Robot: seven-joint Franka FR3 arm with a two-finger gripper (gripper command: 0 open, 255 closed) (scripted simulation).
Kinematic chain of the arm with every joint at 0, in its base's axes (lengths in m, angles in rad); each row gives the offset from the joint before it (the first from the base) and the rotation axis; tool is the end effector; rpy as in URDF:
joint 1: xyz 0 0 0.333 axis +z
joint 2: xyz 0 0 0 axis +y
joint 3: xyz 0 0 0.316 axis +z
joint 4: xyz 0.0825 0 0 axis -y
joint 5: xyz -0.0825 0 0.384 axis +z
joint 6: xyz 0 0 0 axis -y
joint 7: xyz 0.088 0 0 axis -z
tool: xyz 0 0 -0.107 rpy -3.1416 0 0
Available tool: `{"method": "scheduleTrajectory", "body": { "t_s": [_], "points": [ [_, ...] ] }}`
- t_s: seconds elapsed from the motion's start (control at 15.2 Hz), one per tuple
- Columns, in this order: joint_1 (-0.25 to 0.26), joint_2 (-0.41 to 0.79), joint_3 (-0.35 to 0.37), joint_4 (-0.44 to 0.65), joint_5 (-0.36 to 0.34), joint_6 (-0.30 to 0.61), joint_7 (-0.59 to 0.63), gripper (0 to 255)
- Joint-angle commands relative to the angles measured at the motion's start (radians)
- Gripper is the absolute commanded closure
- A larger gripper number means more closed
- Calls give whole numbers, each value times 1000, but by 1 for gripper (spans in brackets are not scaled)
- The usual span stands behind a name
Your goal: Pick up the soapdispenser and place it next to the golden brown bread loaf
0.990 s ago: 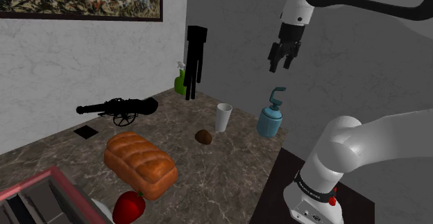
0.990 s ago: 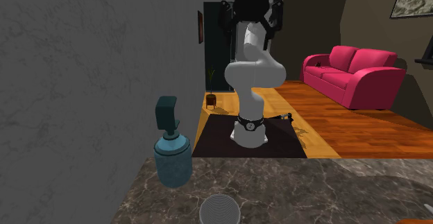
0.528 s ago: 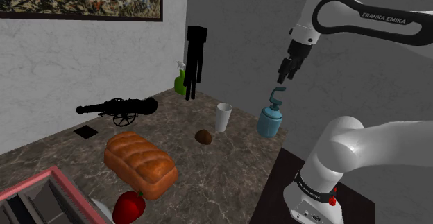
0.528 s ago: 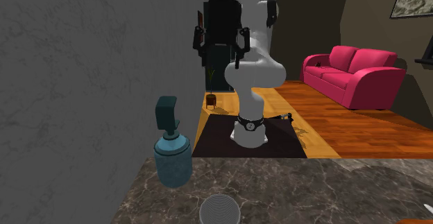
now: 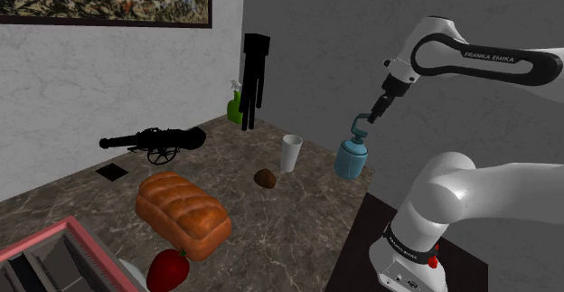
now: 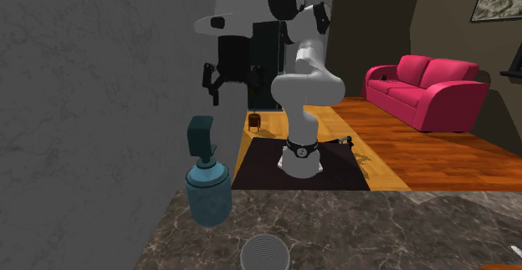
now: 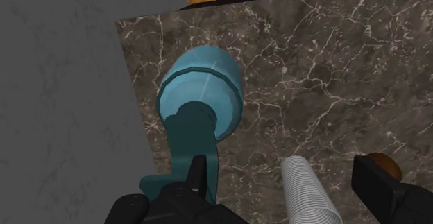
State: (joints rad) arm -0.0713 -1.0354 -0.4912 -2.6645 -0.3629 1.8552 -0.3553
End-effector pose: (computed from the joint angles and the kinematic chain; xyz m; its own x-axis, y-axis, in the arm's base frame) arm 0.2294 -0.1921 0.5019 0.9810 0.0531 0.1865 0.0525 -0.9986 0.0085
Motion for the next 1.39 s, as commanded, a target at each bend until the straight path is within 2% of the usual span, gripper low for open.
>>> {"method": "scheduleTrajectory", "body": {
  "t_s": [0.0,0.2,0.4,0.92,1.32],
  "points": [
    [-5,0,-73,-30,-39,65,-66,0],
    [4,39,-202,-44,-94,169,-169,0],
    [40,98,-342,-36,-136,277,-273,0],
    [72,173,-415,-86,-172,408,-265,0],
    [72,173,-415,-86,-172,408,-265,0]
  ]
}}
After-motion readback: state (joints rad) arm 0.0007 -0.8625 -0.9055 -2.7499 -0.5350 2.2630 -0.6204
